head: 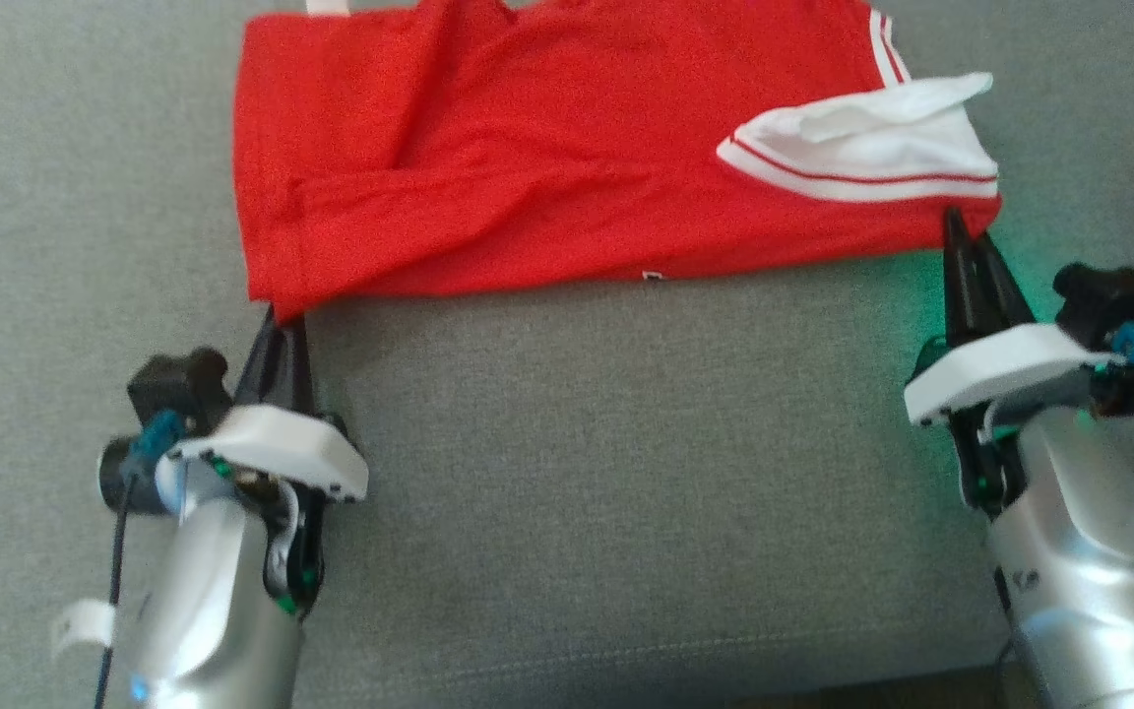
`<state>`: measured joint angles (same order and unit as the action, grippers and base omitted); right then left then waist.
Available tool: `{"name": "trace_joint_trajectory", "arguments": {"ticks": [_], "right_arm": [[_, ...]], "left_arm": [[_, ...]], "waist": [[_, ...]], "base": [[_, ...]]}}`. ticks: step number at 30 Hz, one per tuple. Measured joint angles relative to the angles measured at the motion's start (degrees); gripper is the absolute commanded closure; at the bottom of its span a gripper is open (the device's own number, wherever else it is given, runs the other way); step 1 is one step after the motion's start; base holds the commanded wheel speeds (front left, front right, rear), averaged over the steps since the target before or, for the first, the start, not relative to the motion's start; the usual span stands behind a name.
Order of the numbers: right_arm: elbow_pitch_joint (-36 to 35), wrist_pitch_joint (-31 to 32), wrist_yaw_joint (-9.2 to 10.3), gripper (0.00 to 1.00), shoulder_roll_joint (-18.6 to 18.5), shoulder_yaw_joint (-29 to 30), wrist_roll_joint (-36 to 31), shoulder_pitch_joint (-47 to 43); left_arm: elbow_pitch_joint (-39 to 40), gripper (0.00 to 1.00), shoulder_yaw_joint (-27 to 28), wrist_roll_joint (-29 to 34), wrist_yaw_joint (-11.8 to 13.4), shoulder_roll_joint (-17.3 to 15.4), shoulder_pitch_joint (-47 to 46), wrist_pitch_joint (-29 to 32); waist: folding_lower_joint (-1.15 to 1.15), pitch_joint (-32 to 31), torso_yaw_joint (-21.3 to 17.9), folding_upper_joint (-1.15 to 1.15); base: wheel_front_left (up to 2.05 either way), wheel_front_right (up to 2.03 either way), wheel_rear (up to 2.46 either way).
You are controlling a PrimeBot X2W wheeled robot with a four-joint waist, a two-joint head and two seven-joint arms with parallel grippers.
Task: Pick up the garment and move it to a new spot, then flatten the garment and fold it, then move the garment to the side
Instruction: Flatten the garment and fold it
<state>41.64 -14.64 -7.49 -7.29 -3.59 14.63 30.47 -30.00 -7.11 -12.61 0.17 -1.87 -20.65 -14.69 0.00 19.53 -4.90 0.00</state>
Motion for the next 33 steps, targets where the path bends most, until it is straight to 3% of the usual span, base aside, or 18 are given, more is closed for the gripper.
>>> {"name": "trace_joint_trajectory", "arguments": {"ticks": [13, 14, 15, 16, 22, 27, 33], "right_arm": [[1.5, 0.0, 0.0, 1.0, 0.1, -0.7, 2.5, -11.7], [1.7, 0.0, 0.0, 1.0, 0.1, -0.8, 2.8, -12.2], [1.8, 0.0, 0.0, 0.59, 0.1, -0.8, 3.3, -12.5], [2.0, 0.0, 0.0, 0.0, 0.0, -0.8, 3.5, -12.5], [0.6, 0.0, 0.0, 0.0, -0.5, 0.2, 3.0, -11.1], [-2.0, 0.0, 0.0, 0.0, -0.5, 0.4, 2.2, -6.4], [-3.3, 0.0, 0.0, 0.0, -0.8, -1.9, 0.8, 0.0]], "left_arm": [[0.3, 0.99, -2.0, -3.3, -0.2, 0.0, 13.3, 0.0], [0.2, 0.62, -2.4, -3.3, -0.1, 0.0, 13.7, 0.0], [0.2, 0.07, -2.8, -3.3, 0.0, 0.0, 14.0, 0.0], [0.3, 0.0, -3.1, -3.4, 0.2, 0.0, 14.2, 0.0], [2.3, 0.0, -3.4, -3.8, 0.8, -0.1, 12.1, 0.0], [3.2, 0.0, -3.4, -1.0, 0.7, -0.1, 4.5, 0.0], [-3.8, 0.0, -3.4, 0.9, -1.9, -3.6, -9.6, 2.0]], "waist": [[0.0, -10.9, 2.1, 0.0], [-0.01, -11.3, 2.4, 0.0], [-0.01, -11.4, 2.7, 0.0], [-0.01, -11.3, 2.8, 0.0], [0.0, -9.2, 2.9, 0.0], [0.0, -7.1, 2.7, 0.0], [0.0, -4.3, 2.3, 0.0]], "base": [[0.0, 0.0, 0.0], [0.0, 0.0, 0.0], [0.0, 0.0, 0.0], [0.0, 0.0, 0.0], [0.0, 0.0, 0.0], [0.0, 0.0, 0.0], [0.0, 0.0, 0.0]]}}
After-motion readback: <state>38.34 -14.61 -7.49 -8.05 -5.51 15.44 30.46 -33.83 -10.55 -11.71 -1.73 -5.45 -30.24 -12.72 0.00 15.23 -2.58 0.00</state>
